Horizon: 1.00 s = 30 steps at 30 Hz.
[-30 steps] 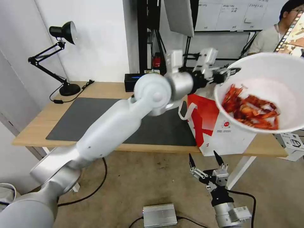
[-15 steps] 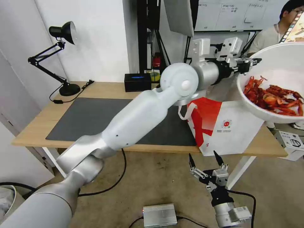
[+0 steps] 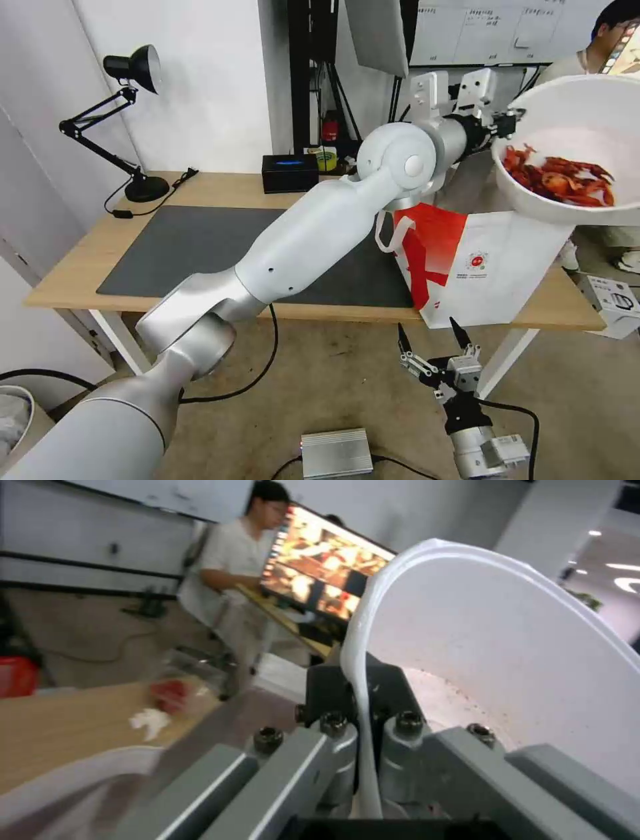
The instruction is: Pick up the trash from the table and place it into the takeout bag.
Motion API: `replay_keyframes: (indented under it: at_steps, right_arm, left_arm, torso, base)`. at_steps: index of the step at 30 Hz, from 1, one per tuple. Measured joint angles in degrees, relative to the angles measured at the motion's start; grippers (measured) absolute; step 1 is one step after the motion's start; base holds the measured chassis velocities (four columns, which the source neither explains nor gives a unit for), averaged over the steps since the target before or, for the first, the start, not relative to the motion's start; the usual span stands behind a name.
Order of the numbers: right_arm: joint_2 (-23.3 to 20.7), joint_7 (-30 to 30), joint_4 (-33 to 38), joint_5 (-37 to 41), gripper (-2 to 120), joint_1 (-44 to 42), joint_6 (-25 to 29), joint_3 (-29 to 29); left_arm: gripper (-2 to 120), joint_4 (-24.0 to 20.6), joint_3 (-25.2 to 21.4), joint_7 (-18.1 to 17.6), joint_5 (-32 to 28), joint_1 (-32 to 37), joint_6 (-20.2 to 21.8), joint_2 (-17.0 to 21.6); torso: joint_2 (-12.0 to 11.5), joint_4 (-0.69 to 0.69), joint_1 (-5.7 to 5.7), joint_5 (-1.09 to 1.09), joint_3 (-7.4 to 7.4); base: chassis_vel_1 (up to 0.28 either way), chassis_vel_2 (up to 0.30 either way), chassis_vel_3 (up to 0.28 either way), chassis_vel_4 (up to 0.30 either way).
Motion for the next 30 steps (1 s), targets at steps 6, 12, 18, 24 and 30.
replay_keyframes:
  at_steps: [6,12,18,24,30]
  right_arm:
    - [0.0,0.0,0.0,0.0,100,0.0,0.0,0.0]
    - [0.0,0.0,0.0,0.0,100,0.0,0.0,0.0]
    - [0.0,0.0,0.0,0.0,100,0.0,0.0,0.0]
    - [0.0,0.0,0.0,0.0,100,0.0,0.0,0.0]
    - [0.0,0.0,0.0,0.0,100,0.0,0.0,0.0]
  left_arm:
    - [0,1.0,0.6,-7.5,-0.5,-0.5,-0.9,0.0]
    - [0,1.8,1.2,-13.0,-0.6,-0.3,-1.2,0.1]
    - [0,2.2,2.5,-15.8,0.0,0.4,-0.9,0.1]
    - [0,2.3,4.0,-16.4,1.1,1.6,-0.9,0.1]
    - [0,2.5,4.3,-16.4,1.6,2.3,-0.9,0.1]
  torso:
    - [0.0,0.0,0.0,0.0,0.0]
    - [0.0,0.0,0.0,0.0,0.0]
    - [0.0,0.0,0.0,0.0,0.0]
    - [0.0,0.0,0.0,0.0,0.0]
    - [0.0,0.0,0.0,0.0,0.0]
  base:
    - [0.0,0.0,0.0,0.0]
    - [0.0,0.0,0.0,0.0]
    - [0.0,0.0,0.0,0.0]
    - [0.0,0.0,0.0,0.0]
    - [0.0,0.0,0.0,0.0]
